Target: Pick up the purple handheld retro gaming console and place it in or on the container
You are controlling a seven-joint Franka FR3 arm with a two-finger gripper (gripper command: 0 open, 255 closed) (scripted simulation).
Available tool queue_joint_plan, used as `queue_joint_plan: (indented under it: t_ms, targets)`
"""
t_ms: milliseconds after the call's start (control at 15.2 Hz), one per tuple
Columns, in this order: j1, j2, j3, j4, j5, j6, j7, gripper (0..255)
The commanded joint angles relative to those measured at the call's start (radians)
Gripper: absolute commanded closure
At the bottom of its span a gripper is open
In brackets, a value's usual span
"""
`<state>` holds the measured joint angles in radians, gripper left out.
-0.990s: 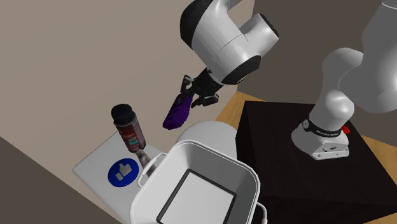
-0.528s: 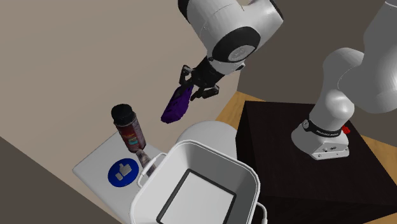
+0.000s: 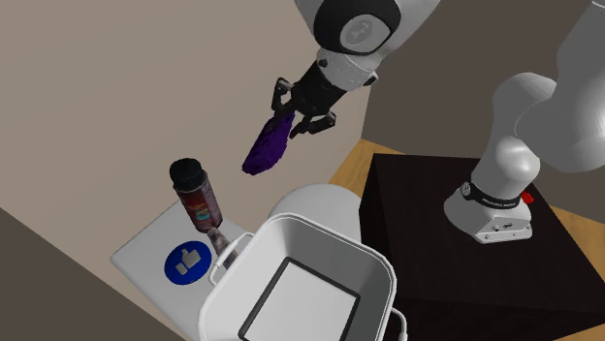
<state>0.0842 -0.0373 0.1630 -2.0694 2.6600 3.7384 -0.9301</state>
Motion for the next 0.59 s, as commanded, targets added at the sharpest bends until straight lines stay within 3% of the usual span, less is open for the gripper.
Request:
queue_joint_plan:
  t_ms: [0,264,528]
  targets:
    - [0.0,-0.009,-0.004,0.021,0.025,0.025,-0.032,255]
    - [0.0,-0.018,-0.012,0.057,0.058,0.061,-0.076,255]
    - [0.056,-0.025,0.078,0.045,-0.028,0.117,0.114,255]
